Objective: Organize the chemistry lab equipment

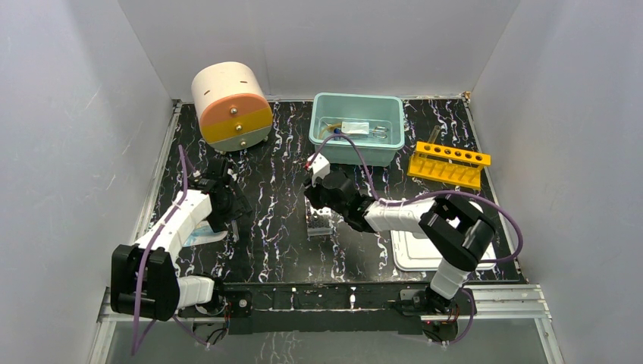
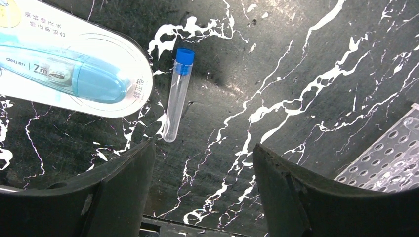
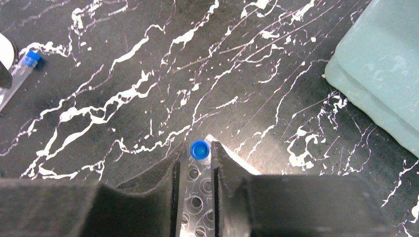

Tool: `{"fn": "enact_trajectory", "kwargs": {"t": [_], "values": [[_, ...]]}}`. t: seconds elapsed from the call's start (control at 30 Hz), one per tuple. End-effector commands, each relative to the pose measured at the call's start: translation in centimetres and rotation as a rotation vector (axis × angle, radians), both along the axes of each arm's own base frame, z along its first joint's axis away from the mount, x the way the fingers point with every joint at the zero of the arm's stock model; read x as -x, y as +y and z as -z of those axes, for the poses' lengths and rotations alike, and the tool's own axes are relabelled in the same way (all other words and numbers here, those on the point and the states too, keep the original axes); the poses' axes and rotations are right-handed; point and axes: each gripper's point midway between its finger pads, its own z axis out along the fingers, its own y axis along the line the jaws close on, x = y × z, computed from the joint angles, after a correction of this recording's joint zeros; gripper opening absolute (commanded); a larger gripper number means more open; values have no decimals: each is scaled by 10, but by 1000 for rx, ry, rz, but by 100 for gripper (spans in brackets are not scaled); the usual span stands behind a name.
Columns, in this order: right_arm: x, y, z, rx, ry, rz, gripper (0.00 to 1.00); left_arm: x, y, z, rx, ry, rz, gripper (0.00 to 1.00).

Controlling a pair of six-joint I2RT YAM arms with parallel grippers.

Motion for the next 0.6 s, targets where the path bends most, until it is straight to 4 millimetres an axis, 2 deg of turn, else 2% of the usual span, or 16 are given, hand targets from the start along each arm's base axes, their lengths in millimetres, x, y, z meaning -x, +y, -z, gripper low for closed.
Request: {"fn": "enact_trajectory", "kwargs": {"t": [0.0,0.13,0.3,0.4,0.57], "values": [[6,-5,-6,-12,3,-18,36,9,10,7,-38,35,-25,71],[6,-3,-18,-23,14,-13,51,9,12,10,-48,44,-22,73],[8,-1,-48,-56,22,-15,65,9,11,15,-44,53,-12,72],[11,-4,-67,-77,32,-14,69,9,11,19,-45,64,-9,69],[16,-19,-101,-127,45,15,69,11,14,27,-63,88,1,54]]}}
